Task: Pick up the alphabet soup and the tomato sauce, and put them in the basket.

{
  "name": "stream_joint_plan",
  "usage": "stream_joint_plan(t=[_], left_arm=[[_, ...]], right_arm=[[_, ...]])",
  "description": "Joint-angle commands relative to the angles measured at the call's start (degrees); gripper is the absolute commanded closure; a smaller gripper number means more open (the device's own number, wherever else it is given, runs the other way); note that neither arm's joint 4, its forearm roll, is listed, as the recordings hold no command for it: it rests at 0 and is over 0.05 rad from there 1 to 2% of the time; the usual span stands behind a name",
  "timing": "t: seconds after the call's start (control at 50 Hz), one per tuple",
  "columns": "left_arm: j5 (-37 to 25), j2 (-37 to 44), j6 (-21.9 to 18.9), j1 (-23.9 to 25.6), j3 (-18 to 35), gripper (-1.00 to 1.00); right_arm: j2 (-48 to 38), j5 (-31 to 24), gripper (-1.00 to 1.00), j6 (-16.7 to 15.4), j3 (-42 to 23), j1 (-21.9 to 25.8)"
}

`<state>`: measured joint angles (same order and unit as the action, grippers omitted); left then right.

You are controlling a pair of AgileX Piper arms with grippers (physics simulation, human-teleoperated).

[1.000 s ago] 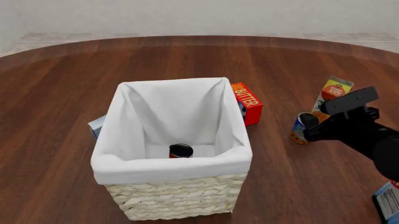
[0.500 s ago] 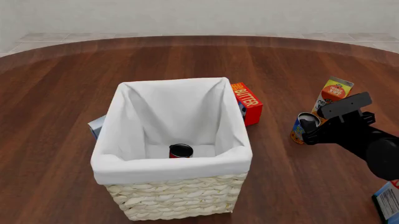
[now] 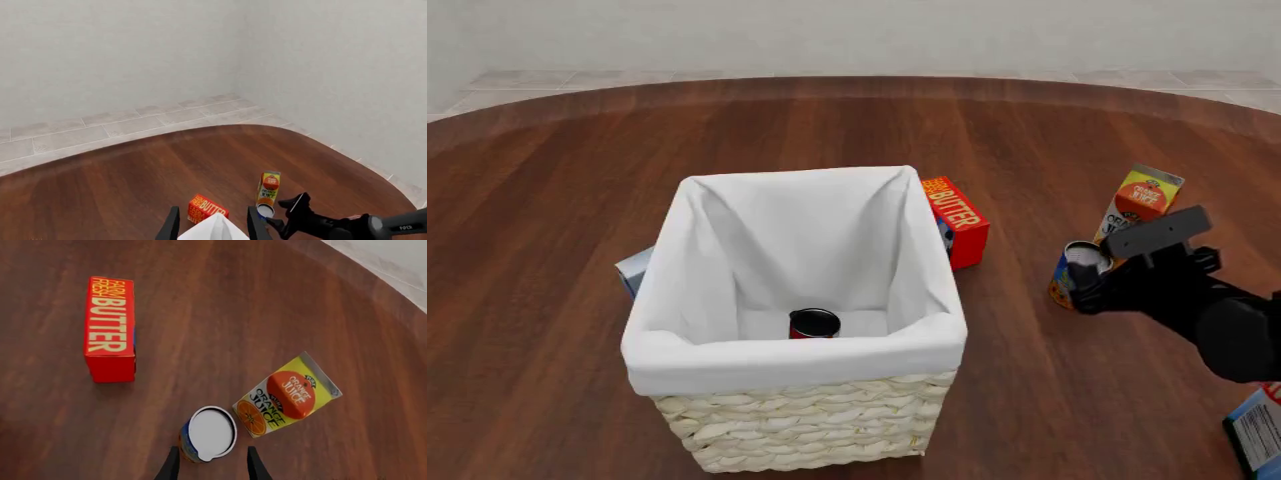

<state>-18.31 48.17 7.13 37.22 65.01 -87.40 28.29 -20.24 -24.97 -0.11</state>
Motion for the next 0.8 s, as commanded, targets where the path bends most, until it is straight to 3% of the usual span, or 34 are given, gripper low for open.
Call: stream_joint_plan(t=[0.02, 0.8], left_arm=[[0.22, -0.07, 0.12, -0.04, -0.35, -1.0], [-0.5, -0.77, -0.17, -0.02, -0.32, -1.0]], right_arm=[[-2.73, 1.92, -1.0, -0.11, -0.06, -0.2], [-8.97, 6.15, -1.0, -0.59, -0.95, -0.09]])
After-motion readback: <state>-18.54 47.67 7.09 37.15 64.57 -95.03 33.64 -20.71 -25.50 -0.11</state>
